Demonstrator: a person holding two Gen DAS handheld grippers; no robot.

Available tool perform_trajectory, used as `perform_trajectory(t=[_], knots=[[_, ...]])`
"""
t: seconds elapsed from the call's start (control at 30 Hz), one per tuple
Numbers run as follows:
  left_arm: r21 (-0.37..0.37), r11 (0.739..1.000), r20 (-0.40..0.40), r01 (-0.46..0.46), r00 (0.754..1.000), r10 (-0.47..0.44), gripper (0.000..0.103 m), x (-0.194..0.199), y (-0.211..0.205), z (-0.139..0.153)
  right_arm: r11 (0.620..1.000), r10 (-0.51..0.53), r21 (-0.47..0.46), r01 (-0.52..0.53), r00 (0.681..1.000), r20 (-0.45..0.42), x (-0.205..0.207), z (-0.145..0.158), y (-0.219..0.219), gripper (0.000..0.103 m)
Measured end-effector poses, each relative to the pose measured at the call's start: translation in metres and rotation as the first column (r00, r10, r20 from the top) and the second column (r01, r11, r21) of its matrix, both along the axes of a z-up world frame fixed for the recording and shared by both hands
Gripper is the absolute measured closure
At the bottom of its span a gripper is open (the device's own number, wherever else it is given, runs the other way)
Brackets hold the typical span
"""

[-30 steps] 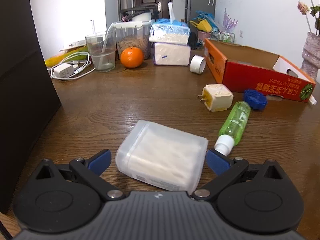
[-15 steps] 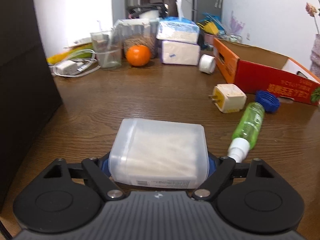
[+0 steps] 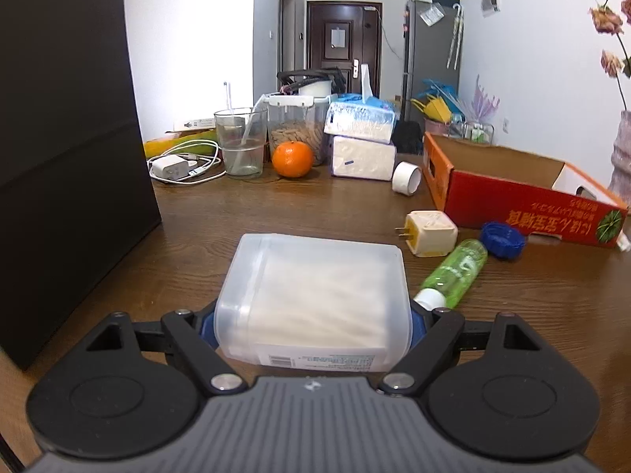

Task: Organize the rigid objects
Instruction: 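Carry the container in the left tool while the right tool carries the white cap over the box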

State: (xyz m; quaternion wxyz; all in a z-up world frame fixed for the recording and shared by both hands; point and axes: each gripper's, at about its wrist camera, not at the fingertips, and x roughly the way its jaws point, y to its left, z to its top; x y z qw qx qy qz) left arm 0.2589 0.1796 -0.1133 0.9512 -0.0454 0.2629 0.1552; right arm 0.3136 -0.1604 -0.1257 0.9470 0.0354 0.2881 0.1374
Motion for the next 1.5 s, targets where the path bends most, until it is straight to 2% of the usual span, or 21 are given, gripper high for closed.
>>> perform_trajectory(t=[0.27, 0.43, 0.67, 0.93, 1.3, 1.5], knots=[[-0.044, 0.999, -0.022, 0.021, 1.0, -0.022, 0.02, -0.003, -0.032, 0.003, 0.999, 0.025, 0.024, -0.025, 1.0, 0.008, -0.005, 0.004, -0.004, 0.064], [-0.058, 0.996, -0.028, 0.074, 0.997, -0.076, 0.02, 0.001, -0.06, 0.007, 0.999, 0.034, 0.03, -0.035, 0.999, 0.018, -0.009, 0.008, -0.008, 0.064], [-0.089, 0.986, -0.013, 0.144, 0.989, -0.146, 0.02, 0.013, -0.099, 0.028, 0.998, 0.04, 0.035, -0.042, 0.998, 0.05, -0.011, 0.02, -0.018, 0.064], [-0.086, 0.976, 0.03, 0.199, 0.98, -0.197, 0.019, 0.031, -0.135, 0.053, 0.999, 0.037, 0.02, -0.04, 0.994, 0.102, -0.004, 0.043, -0.027, 0.064], [-0.115, 0.973, 0.06, 0.202, 0.979, -0.197, 0.019, 0.072, -0.159, 0.077, 0.999, 0.036, 0.015, -0.039, 0.984, 0.177, 0.02, 0.082, -0.027, 0.064], [-0.135, 0.973, 0.053, 0.186, 0.982, -0.181, 0.019, 0.095, -0.161, 0.078, 0.999, 0.029, 0.013, -0.032, 0.98, 0.196, 0.039, 0.09, -0.024, 0.064]])
